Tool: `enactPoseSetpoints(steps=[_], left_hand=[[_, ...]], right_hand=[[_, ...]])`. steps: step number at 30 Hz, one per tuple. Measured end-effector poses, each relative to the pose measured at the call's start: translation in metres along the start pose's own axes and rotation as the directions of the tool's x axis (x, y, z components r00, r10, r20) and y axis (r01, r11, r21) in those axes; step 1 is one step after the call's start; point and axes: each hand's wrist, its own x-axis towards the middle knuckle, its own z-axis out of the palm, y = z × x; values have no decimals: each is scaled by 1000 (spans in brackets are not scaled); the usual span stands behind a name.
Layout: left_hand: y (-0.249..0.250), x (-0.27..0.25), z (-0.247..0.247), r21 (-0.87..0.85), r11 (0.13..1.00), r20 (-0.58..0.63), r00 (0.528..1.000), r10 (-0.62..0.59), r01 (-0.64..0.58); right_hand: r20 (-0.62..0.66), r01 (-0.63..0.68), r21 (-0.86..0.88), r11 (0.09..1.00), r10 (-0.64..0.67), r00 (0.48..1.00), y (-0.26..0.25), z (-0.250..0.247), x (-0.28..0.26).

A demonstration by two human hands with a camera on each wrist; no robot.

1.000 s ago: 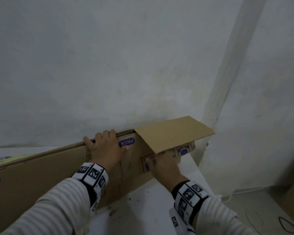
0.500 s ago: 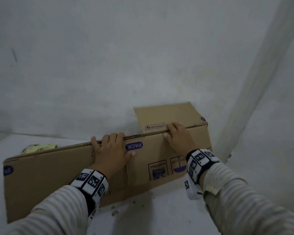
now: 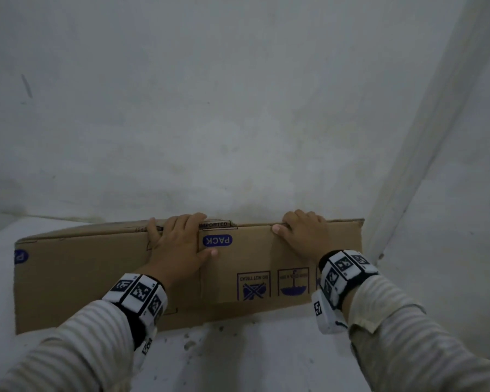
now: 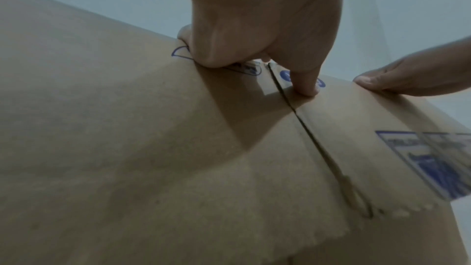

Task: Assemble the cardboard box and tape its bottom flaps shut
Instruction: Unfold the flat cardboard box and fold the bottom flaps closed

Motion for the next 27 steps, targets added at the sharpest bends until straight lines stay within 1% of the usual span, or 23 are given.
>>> enactPoseSetpoints(steps=[3,5,9,11,13,15,18,20,22,24,26,27], left_hand=[[-4,-7,-3,9,996,-9,996,83,-83],[-5,-10,-6,24,994,4,994,108,-108],[3,-12,-13,10,999,36,998,50,-51],[7,-13,-16,4,1000,39,999,10,-10],[10,-16,-17,-14,1000,37,999,-27,27],[14,-21,-18,-30,998,34,998,-46,47],[17,-32,-19,-56,998,29,999,-35,37],[18,-40,-21,-100,995,46,999,-7,11],[18,-47,-23,-132,991,52,998,27,-20],[17,-50,-26,-146,989,58,997,47,-38],[13,-50,-29,-131,991,77,996,38,-27],[10,-51,-30,-123,992,85,996,22,-11]], right_hand=[[88,17,106,994,-27,996,9,-10,-1],[154,9,160,987,-34,988,17,-18,1],[220,-78,188,979,35,975,17,-28,0],[248,-114,166,980,70,966,12,-32,-1],[235,-148,135,980,113,965,10,-33,-2],[185,-151,83,985,134,974,10,-33,-5],[98,-97,-66,993,103,990,11,-32,-12],[57,-107,-88,990,112,992,11,-32,-16],[45,-137,-87,987,142,989,11,-36,-15],[44,-185,-49,981,187,981,14,-41,-13],[60,-208,-45,977,210,976,20,-44,-16],[82,-214,-71,974,219,972,24,-45,-19]])
